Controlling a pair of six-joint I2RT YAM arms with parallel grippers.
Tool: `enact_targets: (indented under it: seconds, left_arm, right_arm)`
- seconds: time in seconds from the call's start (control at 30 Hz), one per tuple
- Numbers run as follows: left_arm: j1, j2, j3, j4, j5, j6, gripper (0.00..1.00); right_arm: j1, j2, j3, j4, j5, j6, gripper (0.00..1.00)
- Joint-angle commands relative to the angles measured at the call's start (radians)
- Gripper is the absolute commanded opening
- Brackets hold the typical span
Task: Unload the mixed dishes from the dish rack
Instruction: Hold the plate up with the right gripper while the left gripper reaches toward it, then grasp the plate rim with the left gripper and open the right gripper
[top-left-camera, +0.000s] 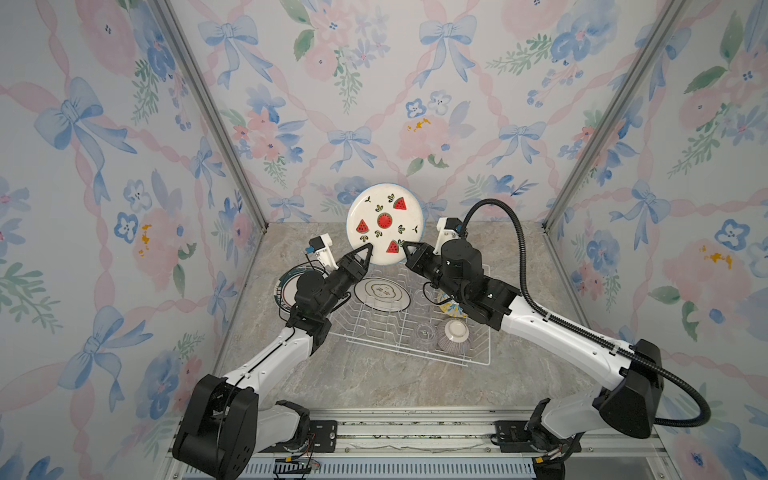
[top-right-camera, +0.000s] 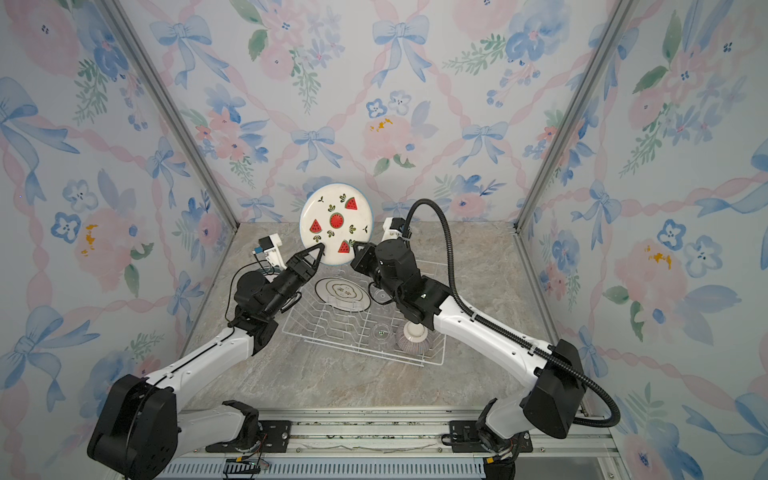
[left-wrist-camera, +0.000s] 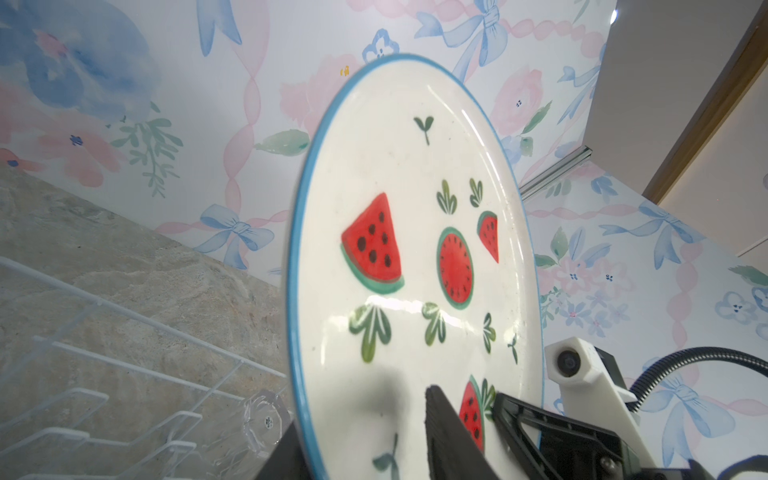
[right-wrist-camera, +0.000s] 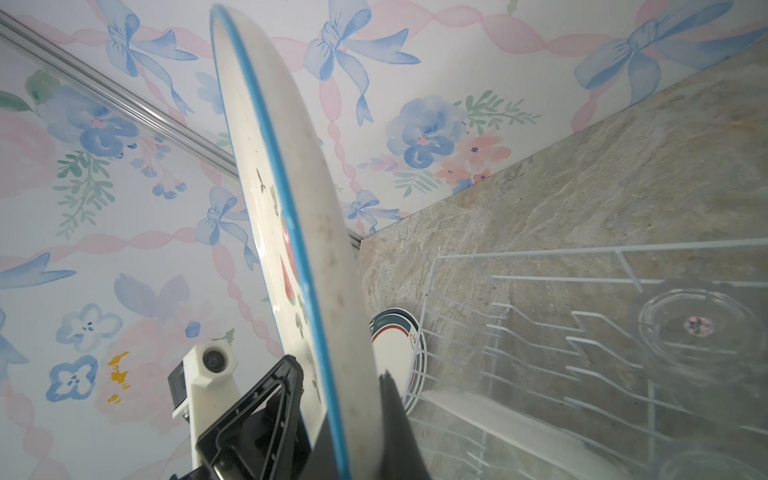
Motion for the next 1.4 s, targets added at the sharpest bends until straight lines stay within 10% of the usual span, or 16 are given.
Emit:
enact_targets:
  seconds: [0.0,0.23,0.43,0.77,1.17,1.37]
  left_arm:
    - [-0.013,-0.035,0.012,0.121,0.025,0.000,0.40]
    - [-0.013,-0.025,0.012,0.119,0.020,-0.008,0.34]
    - [-0.012,0.010,0.026,0.119,0.027,-0.021,0.00]
    - [-0.014,0.031,0.027,0.119,0.022,-0.027,0.00]
    - [-0.008,0.078,0.043,0.116,-0.014,-0.012,0.00]
    - [0.042,0.070,0.035,0.112,-0.021,-0.012,0.00]
  right_arm:
    - [0.002,0.021,0.020,0.119,-0.070,0.027,0.00]
    - [0.002,0.058,0.038,0.132,-0.119,0.050,0.00]
    - [-0.002,0.061,0.024,0.155,-0.134,0.058,0.00]
    - [-0.020,0.047,0.005,0.164,-0.155,0.055,0.05]
    - [-0.063,0.049,-0.033,0.275,-0.263,0.037,0.84]
    - [-0.072,0.049,-0.013,0.222,-0.266,-0.020,0.97]
